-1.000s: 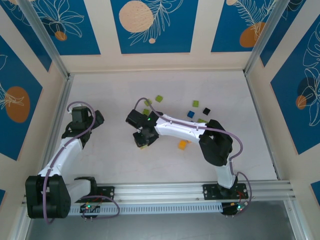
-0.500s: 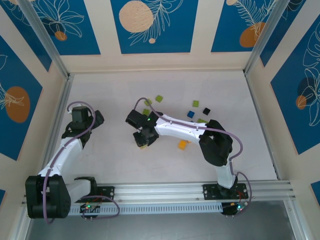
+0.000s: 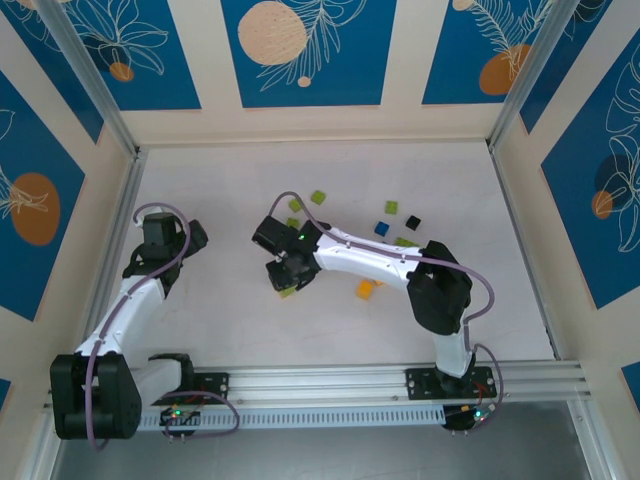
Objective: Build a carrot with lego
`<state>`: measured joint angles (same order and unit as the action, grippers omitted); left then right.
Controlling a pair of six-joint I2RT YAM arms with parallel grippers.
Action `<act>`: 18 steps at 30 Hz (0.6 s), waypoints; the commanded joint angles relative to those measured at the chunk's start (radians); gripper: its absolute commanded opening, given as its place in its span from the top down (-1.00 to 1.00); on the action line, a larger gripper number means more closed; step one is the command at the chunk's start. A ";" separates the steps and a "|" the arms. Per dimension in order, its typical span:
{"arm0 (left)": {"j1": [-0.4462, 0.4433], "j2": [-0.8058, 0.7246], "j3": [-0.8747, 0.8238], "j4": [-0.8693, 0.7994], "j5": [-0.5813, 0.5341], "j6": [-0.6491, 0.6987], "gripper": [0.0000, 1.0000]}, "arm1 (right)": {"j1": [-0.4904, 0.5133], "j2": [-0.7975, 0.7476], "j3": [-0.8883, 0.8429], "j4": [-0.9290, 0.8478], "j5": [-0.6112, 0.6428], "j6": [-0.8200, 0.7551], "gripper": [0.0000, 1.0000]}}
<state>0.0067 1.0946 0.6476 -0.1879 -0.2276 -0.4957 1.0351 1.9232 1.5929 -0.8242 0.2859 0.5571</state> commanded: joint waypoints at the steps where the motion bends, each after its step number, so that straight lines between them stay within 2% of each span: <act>1: 0.016 -0.013 -0.006 -0.001 0.011 0.000 -0.99 | 0.009 -0.031 0.036 -0.018 0.005 -0.002 0.32; 18: 0.016 -0.019 -0.004 -0.004 0.016 0.000 -0.99 | 0.006 0.060 0.039 0.015 -0.039 -0.037 0.33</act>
<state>0.0067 1.0939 0.6476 -0.1883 -0.2276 -0.4961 1.0351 1.9621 1.6047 -0.8211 0.2802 0.5365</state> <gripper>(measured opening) 0.993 0.339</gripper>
